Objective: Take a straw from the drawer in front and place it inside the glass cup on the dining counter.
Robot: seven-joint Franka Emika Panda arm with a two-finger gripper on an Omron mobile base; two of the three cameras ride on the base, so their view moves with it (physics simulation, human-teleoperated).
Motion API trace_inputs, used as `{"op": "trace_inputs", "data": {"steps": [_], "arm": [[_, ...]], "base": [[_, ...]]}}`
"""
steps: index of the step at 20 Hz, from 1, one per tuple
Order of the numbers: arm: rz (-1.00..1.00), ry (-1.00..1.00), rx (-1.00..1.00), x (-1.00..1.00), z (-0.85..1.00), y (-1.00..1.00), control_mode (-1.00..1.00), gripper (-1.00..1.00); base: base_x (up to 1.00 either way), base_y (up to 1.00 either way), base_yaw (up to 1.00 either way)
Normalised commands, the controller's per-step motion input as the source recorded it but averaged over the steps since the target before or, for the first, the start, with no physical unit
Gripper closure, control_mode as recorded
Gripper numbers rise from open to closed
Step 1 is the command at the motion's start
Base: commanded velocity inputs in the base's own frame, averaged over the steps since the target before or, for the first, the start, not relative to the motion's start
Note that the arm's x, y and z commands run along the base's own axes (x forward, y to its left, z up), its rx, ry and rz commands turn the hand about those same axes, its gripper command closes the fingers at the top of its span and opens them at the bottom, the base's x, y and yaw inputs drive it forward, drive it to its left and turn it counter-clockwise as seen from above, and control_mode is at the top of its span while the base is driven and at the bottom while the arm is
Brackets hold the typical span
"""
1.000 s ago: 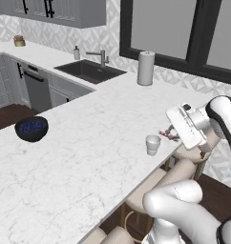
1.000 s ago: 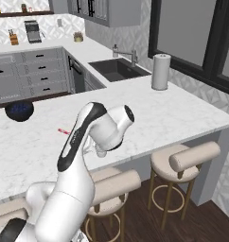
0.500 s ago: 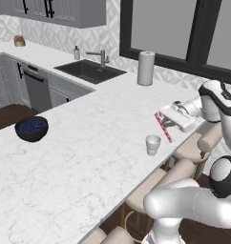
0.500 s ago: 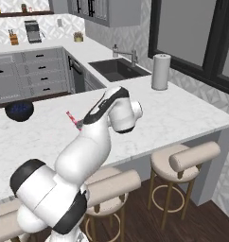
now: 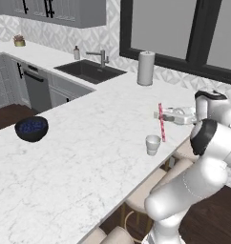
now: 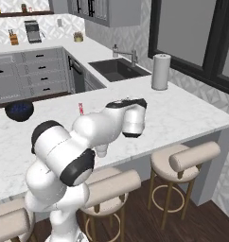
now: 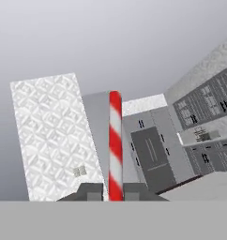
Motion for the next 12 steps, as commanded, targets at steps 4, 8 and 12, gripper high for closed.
{"op": "trace_inputs", "data": {"steps": [4,8,12], "arm": [[0.04,-0.31,0.01,0.11,0.01,0.00,-1.00,1.00],[0.00,-0.38,-0.24,0.00,0.00,0.00,-1.00,1.00],[0.00,-0.13,-0.09,0.07,0.00,0.00,-1.00,1.00]], "base": [[0.00,0.00,0.00],[0.00,0.00,0.00],[0.00,0.00,0.00]]}}
